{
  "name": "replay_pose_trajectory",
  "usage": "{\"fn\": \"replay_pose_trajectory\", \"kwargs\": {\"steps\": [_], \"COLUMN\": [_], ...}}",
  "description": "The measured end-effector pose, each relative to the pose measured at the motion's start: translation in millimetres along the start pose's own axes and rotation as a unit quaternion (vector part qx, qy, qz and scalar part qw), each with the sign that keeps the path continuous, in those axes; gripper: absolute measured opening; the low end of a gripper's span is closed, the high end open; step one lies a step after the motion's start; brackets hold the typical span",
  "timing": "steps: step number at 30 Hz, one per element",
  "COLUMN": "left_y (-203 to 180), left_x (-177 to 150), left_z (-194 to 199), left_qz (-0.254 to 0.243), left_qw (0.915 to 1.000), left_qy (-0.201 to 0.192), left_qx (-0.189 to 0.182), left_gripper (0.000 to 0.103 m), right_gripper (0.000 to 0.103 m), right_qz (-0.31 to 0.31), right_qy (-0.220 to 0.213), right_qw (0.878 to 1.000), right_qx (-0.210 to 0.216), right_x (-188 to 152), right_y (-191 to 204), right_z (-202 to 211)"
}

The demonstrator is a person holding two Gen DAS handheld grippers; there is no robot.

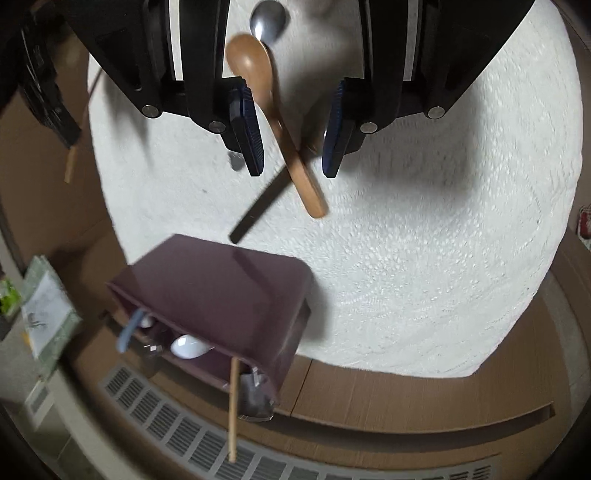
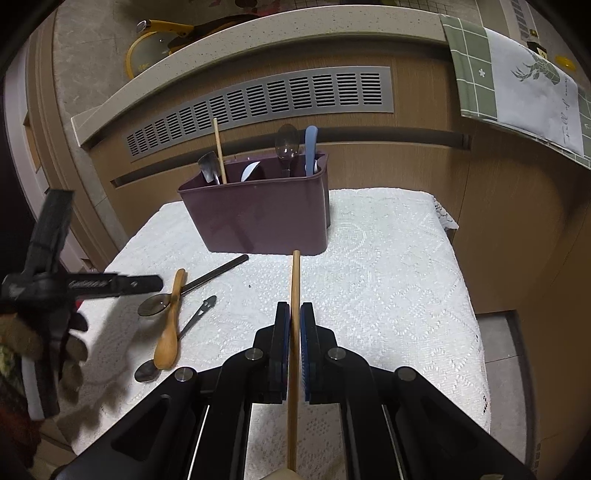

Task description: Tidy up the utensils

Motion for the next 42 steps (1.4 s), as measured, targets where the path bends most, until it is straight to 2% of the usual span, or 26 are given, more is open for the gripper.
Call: {"fn": "replay_pose_trajectory", "kwargs": {"steps": [2, 5, 9, 11, 12, 13, 15, 17, 20, 25, 33, 42], "left_y": [-4, -11, -22, -25, -27, -29, -38, -45, -42, -41, -38, -36], "left_x": [6, 8, 0, -3, -5, -8, -19, -32, -44, -57, -65, -60], "left_z": [-13, -25, -29, -28, -27, -24, -10, 15, 44, 80, 112, 135], "left_qz": [-0.001, -0.008, -0.025, -0.034, -0.042, -0.052, -0.079, -0.101, -0.086, -0.080, -0.090, -0.092], "left_qw": [0.9998, 0.9995, 0.9989, 0.9987, 0.9986, 0.9982, 0.9959, 0.9925, 0.9919, 0.9873, 0.9804, 0.9734], "left_qy": [0.019, 0.026, 0.015, 0.007, 0.005, 0.000, -0.028, -0.067, -0.092, -0.134, -0.173, -0.205], "left_qx": [0.003, 0.019, 0.036, 0.038, 0.033, 0.029, 0.033, 0.017, -0.019, -0.028, -0.032, -0.045], "left_gripper": [0.034, 0.034, 0.033, 0.026, 0.017, 0.014, 0.012, 0.012, 0.012, 0.012, 0.012, 0.012], "right_gripper": [0.005, 0.005, 0.005, 0.005, 0.005, 0.005, 0.005, 0.005, 0.005, 0.005, 0.005, 0.005], "right_qz": [0.002, 0.009, 0.008, 0.010, 0.011, 0.012, 0.013, 0.016, 0.016, 0.010, 0.018, 0.031], "right_qy": [-0.003, -0.008, -0.006, -0.007, -0.007, -0.008, -0.010, -0.012, -0.015, -0.029, -0.054, -0.083], "right_qw": [1.000, 1.000, 1.000, 1.000, 1.000, 1.000, 1.000, 1.000, 1.000, 0.999, 0.998, 0.996], "right_qx": [-0.004, -0.007, -0.009, -0.012, -0.013, -0.012, -0.011, -0.012, -0.003, 0.011, 0.010, -0.001], "right_x": [0, -1, -4, -4, -4, -4, -4, -3, -2, 1, 11, 28], "right_y": [0, 2, 2, 2, 2, 2, 3, 4, 5, 9, 23, 39], "right_z": [0, 0, -2, -2, -2, -1, 1, 4, 10, 23, 48, 64]}}
Point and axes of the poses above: each gripper's, at about its wrist camera, not at the fingertips, and z roughly against the way its jaws point, y to its left, x to its top, the point moved 1 cm from there along -z, roughly the way its jaws point, and after that the axes turned 7 degrees about x, right-handed, at the moved point
